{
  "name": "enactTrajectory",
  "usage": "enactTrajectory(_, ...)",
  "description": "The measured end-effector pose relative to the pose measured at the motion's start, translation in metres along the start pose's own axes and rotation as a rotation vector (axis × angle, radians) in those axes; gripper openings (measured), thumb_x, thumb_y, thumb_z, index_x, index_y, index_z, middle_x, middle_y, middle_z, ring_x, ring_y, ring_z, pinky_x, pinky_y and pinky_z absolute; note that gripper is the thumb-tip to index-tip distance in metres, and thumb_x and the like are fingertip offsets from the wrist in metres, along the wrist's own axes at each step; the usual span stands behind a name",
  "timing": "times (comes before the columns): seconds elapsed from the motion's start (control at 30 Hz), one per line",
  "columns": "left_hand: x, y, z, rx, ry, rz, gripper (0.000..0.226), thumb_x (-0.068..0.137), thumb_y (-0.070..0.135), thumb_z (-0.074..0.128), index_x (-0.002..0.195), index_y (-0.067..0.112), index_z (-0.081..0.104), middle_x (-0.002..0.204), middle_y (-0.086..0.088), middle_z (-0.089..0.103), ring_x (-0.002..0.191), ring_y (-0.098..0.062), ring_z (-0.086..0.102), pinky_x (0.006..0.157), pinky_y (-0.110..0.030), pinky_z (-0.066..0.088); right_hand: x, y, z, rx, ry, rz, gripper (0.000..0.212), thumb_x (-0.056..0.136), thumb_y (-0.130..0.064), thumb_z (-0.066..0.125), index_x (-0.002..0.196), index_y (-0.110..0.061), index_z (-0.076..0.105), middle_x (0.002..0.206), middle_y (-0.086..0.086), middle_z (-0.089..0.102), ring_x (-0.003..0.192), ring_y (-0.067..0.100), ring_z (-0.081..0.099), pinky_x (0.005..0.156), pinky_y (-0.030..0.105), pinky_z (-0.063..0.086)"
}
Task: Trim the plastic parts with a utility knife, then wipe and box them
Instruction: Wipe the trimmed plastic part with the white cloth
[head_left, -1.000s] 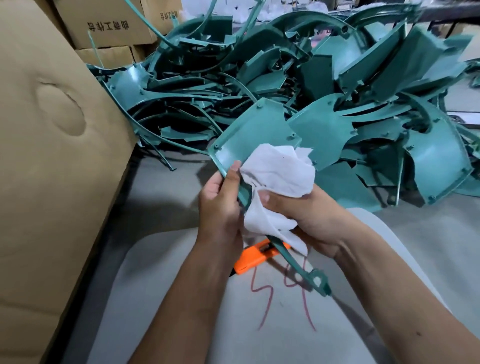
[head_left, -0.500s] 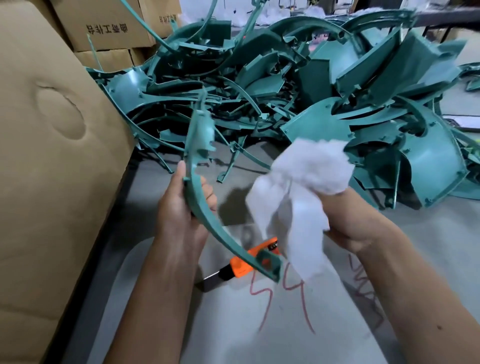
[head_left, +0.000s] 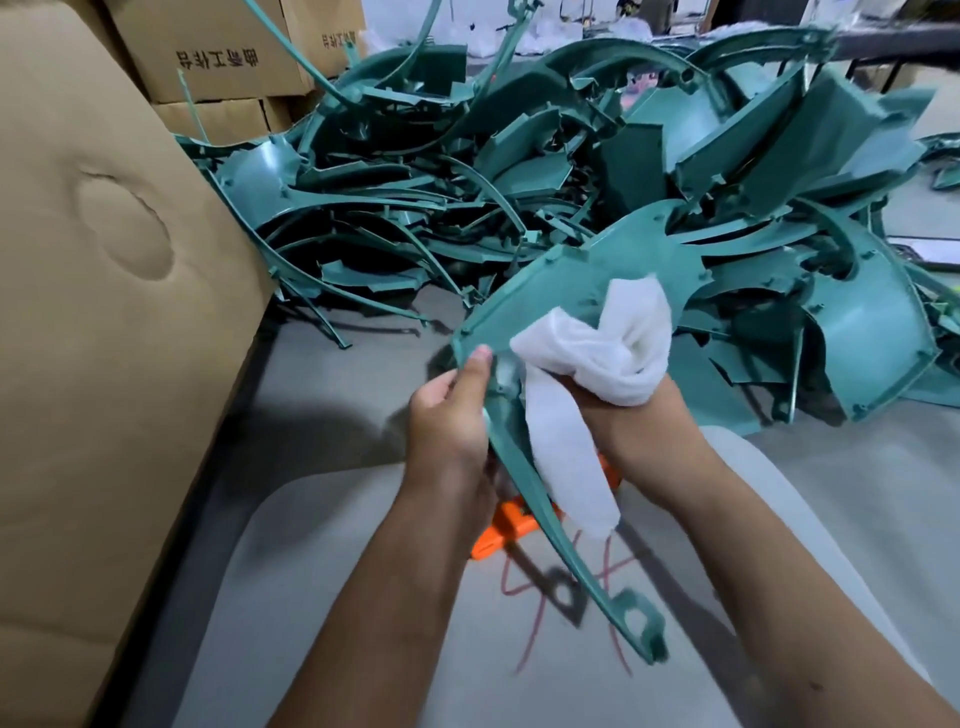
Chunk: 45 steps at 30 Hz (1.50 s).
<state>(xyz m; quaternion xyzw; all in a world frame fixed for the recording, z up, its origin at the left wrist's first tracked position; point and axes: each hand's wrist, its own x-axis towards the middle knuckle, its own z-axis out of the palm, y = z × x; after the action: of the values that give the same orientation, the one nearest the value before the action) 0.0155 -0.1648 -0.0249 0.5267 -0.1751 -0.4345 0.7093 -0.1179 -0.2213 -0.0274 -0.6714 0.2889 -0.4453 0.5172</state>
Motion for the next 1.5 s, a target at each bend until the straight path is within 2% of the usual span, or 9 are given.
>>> enactTrajectory(0.1,0.014,0.011,-0.016,-0.05,0.11,0.021,0.031,0.103,0.025,0.061,0.082,0.002,0.065,0.049,-0.005,0.061,0.037,-0.015,0.056,0.038,-0.02,0.045,0.007,-0.005,-0.017,0.148,-0.203,-0.042,0.049,0.106,0.013,0.03,0.063,0.006,0.053,0.062,0.006,0.07,0.044,0.036,0.051,0.044,0.038,0.041)
enactTrajectory(0.23,0.019,0.006,-0.02,0.067,0.047,0.091,0.028,0.102,0.021,0.062,0.085,0.0,0.069,0.064,-0.015,0.071,0.055,-0.022,0.067,0.055,-0.029,0.055,0.009,0.004,-0.02,0.269,-0.152,0.065,0.031,0.097,-0.029,0.065,0.104,0.0,0.062,0.088,0.014,0.07,0.079,0.027,0.066,0.07,0.035,0.051)
enactTrajectory(0.4,0.014,-0.012,-0.014,0.254,-0.147,0.146,0.028,0.104,0.024,0.06,0.094,0.002,0.073,0.083,-0.017,0.077,0.066,-0.028,0.071,0.054,-0.032,0.055,0.007,0.005,-0.008,0.413,0.041,0.236,0.028,0.097,-0.031,0.072,0.115,-0.009,0.072,0.109,0.014,0.078,0.102,0.033,0.076,0.084,0.044,0.062)
enactTrajectory(0.57,-0.006,-0.019,-0.001,0.199,-0.353,0.146,0.02,0.105,0.027,0.059,0.113,0.014,0.072,0.103,-0.008,0.079,0.09,-0.023,0.076,0.076,-0.037,0.062,0.011,0.002,-0.003,0.339,0.421,0.311,0.021,0.097,-0.032,0.075,0.09,-0.012,0.074,0.074,0.008,0.076,0.063,0.022,0.074,0.058,0.031,0.06)
enactTrajectory(0.63,-0.016,-0.024,0.008,0.24,-0.347,0.174,0.02,0.106,0.029,0.055,0.105,0.017,0.071,0.086,-0.004,0.075,0.07,-0.018,0.07,0.061,-0.032,0.058,0.011,-0.001,-0.007,0.371,0.473,0.34,0.023,0.096,-0.033,0.076,0.086,-0.012,0.072,0.065,0.008,0.07,0.051,0.019,0.066,0.049,0.025,0.053)
enactTrajectory(1.03,-0.014,0.029,-0.018,0.507,-0.541,0.348,0.036,0.11,0.025,0.042,0.081,0.005,0.047,0.051,-0.005,0.048,0.033,-0.02,0.041,0.036,-0.023,0.036,0.006,-0.016,-0.02,0.539,0.185,0.4,0.015,0.104,-0.021,0.061,0.092,-0.014,0.067,0.068,0.0,0.064,0.053,0.008,0.061,0.051,0.018,0.053)
enactTrajectory(1.13,-0.013,0.036,-0.025,0.531,-0.587,0.328,0.034,0.11,0.027,0.043,0.082,0.008,0.049,0.053,-0.006,0.05,0.034,-0.018,0.042,0.036,-0.023,0.038,0.006,-0.011,-0.02,0.456,0.178,0.377,0.009,0.106,-0.022,0.058,0.103,-0.018,0.066,0.087,0.0,0.069,0.076,0.01,0.068,0.063,0.023,0.06)
enactTrajectory(1.3,-0.011,0.038,-0.03,0.555,-0.664,0.283,0.033,0.107,0.032,0.045,0.086,0.007,0.053,0.056,-0.008,0.05,0.033,-0.02,0.043,0.036,-0.024,0.038,0.008,-0.011,-0.026,0.355,0.318,0.457,0.057,0.101,-0.028,0.069,0.048,-0.026,0.049,0.053,-0.011,0.035,0.042,0.006,0.035,0.041,0.018,0.033)
enactTrajectory(1.5,-0.008,0.043,-0.038,0.569,-0.725,0.21,0.027,0.102,0.037,0.048,0.088,0.02,0.064,0.057,-0.007,0.051,0.033,-0.018,0.041,0.034,-0.022,0.037,0.008,-0.01,-0.037,0.208,0.35,0.498,0.032,0.098,-0.033,0.072,0.074,-0.024,0.052,0.055,-0.007,0.049,0.043,0.008,0.046,0.042,0.014,0.037)
